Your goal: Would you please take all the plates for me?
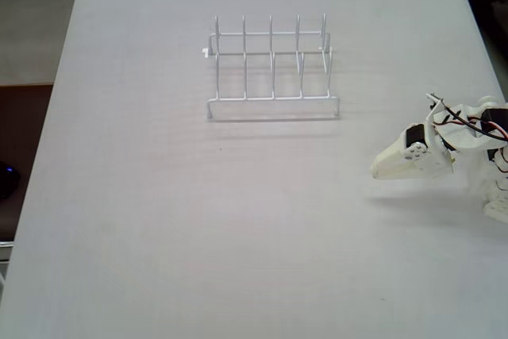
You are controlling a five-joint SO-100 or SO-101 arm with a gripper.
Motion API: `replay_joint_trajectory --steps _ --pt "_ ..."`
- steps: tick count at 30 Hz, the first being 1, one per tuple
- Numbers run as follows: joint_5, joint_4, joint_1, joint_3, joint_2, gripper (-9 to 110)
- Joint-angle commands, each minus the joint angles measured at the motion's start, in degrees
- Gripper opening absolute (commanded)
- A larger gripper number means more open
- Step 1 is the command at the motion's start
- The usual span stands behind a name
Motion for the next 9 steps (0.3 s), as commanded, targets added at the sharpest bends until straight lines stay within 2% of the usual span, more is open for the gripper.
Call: replay_joint_trajectory --steps 1,9 --pt "0.1 0.1 0.3 -0.2 1.1 0" --pt "-0.4 0.1 0.2 -0.2 1.1 0"
